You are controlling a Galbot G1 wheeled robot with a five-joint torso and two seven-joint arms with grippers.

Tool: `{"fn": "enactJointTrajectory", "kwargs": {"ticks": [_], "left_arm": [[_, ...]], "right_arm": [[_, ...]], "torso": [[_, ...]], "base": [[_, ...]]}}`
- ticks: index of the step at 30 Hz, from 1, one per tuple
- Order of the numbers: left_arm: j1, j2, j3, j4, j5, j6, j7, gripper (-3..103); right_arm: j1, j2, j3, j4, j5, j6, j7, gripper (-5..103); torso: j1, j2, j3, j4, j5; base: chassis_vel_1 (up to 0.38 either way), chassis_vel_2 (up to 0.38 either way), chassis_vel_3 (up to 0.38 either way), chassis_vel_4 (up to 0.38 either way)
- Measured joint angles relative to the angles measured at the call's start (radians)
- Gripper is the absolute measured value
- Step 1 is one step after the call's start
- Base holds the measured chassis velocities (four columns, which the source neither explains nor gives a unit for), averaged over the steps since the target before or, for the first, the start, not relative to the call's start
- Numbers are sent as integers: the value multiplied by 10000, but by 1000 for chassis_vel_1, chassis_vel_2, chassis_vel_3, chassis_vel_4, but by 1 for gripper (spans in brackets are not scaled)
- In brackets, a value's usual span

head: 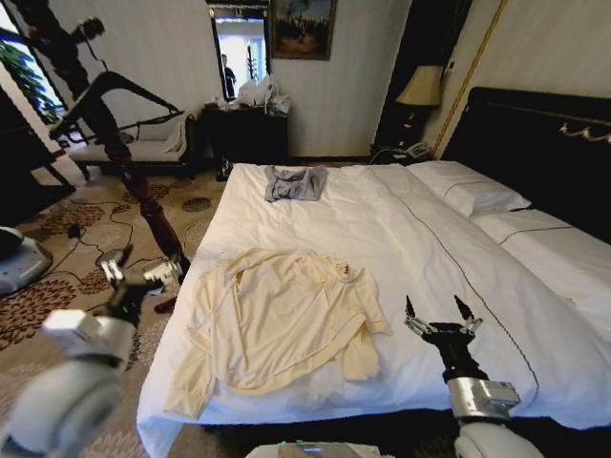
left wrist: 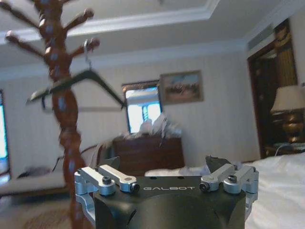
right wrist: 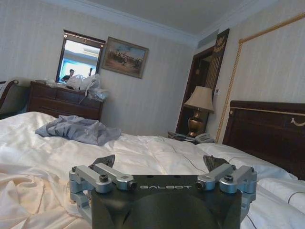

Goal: Pick up the clothes from the bed and hang them on the clothes hanger.

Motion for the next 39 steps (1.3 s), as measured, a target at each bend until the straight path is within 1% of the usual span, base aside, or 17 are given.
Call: {"fn": "enactJointTrajectory", "kwargs": {"ticks": [1, 4, 6, 7, 9, 12, 13, 14, 15, 17, 18, 20, 22, 23, 31, 33, 39], "left_arm": [[0, 0, 0, 0, 0, 0, 0, 100], [-625, 1045, -709, 633, -1457, 140, 532, 100], [-1255, 1755, -784, 1332, -2271, 235, 736, 100], [-1255, 1755, -784, 1332, -2271, 235, 736, 100], [-1895, 2343, -741, 2058, -2956, 271, 940, 100], [-3104, 3177, -334, 3071, -4005, 445, 1216, 102], [-3104, 3177, -334, 3071, -4005, 445, 1216, 102], [-3787, 3483, 40, 3495, -4323, 528, 1292, 97], [-4392, 3753, 475, 3829, -4546, 598, 1355, 98], [-5577, 4349, 1325, 4602, -4844, 658, 1485, 100], [-5577, 4349, 1325, 4602, -4844, 658, 1485, 100], [-6262, 5020, 1762, 5305, -5007, 646, 1720, 100], [-6451, 5584, 1857, 5812, -5085, 668, 1940, 100], [-6451, 5584, 1857, 5812, -5085, 668, 1940, 100], [-6796, 7232, 1924, 7540, -5989, 906, 2337, 101], [-7307, 7438, 2544, 8035, -6090, 893, 2388, 96], [-7435, 7526, 3060, 8637, -5872, 718, 2455, 100]], "right_arm": [[0, 0, 0, 0, 0, 0, 0, 100], [-69, 52, -24, 48, -70, -5, 17, 100], [-141, 85, 11, 104, -86, -9, 30, 100], [-141, 85, 11, 104, -86, -9, 30, 100], [-184, 100, 69, 130, -87, -10, 45, 100], [-205, 110, 122, 133, -85, -8, 74, 100], [-205, 110, 122, 133, -85, -8, 74, 100], [-199, 121, 127, 127, -84, -8, 90, 100], [-181, 133, 127, 124, -81, -7, 105, 100], [-144, 145, 103, 110, -78, -7, 129, 100], [-144, 145, 103, 110, -78, -7, 129, 100], [-95, 142, 27, 88, -79, -8, 145, 100], [-63, 129, -29, 46, -82, -9, 153, 100], [-63, 129, -29, 46, -82, -9, 153, 100], [63, -106, -417, -198, -116, 91, 178, 100], [137, -196, -473, -259, -65, 65, 193, 100], [155, -242, -494, -252, -15, 49, 204, 100]], "torso": [[0, 0, 0, 0, 0], [0, 0, 0, 3, 0], [0, 0, 0, -1, -1], [0, 0, 0, -1, -1], [0, -1, 1, -2, -2], [0, 0, 1, 2, -1], [0, 0, 1, 2, -1], [0, 0, 1, 0, 0], [0, 0, 1, 1, 0], [1, -1, 2, -4, -3], [1, -1, 2, -4, -3], [2, -1, 2, -3, 1], [1, -1, 2, 5, 1], [1, -1, 2, 5, 1], [0, -1, 0, 1, 4], [-1, -1, 0, 2, 4], [-1, 0, 0, 1, -2]], "base": [[0, 0, 0, 0], [0, 0, 0, 0], [0, 0, 0, 0], [0, 0, 0, 0], [0, 0, 0, 0], [0, 0, 0, 0], [0, 0, 0, 0], [0, 0, 0, 0], [0, 0, 0, 0], [0, 0, 0, 0], [0, 0, 0, 0], [0, 0, 0, 0], [0, 0, 0, 0], [0, 0, 0, 0], [0, 0, 0, 0], [0, 0, 0, 0], [0, 0, 0, 0]]}}
